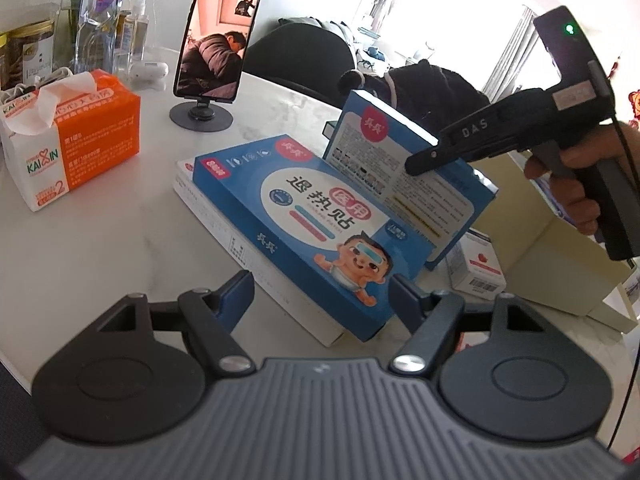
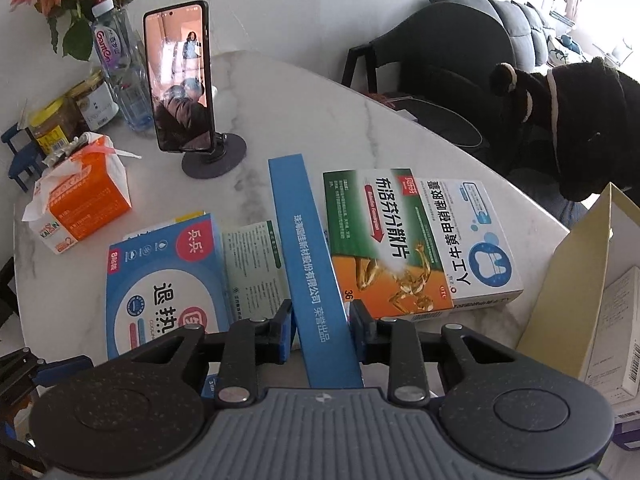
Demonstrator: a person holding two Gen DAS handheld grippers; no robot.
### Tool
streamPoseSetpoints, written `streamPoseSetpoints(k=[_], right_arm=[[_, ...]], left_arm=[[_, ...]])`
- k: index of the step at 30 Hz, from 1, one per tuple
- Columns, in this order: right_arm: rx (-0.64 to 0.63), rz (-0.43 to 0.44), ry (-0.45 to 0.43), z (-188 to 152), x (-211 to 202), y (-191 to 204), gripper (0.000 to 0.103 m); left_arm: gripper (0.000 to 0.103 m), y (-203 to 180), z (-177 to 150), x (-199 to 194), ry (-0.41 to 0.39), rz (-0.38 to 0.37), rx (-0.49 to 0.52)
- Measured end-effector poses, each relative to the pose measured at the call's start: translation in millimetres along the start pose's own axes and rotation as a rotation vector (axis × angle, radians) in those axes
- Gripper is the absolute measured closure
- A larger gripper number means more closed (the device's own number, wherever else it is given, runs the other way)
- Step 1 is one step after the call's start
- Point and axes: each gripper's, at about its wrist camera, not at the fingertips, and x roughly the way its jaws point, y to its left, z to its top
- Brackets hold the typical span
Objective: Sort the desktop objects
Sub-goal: 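Carry the thin blue box with the right gripper over the tan box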
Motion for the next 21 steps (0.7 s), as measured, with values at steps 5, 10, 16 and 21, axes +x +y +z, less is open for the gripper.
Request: streamPoseSetpoints(k=[5,10,16,21], right_arm=[[0.007,0.017,0.003,-2.2,-1.6,3.2,0.078],[0.037,0.033,-0.009,-3.6,-11.2,-3.6,0.078],[0.085,0.065,-0.037,-3.2,-32.9,-18.6,0.078],[0.126,0.092,-0.061,-2.8,-50.9,-31.0,0.078]], left_arm=[[0.029,-1.1,1.8,-4.3,-0.008,0.005,0.006],[0.029,-3.4,4.6,-4.6,-0.011,-0.001,0.014],[0.029,-3.2,3.8,-2.1,-0.013,-0.012,0.007],[0.029,-1.6,2.7,0.8,-0.007,-0.012,-0.002]])
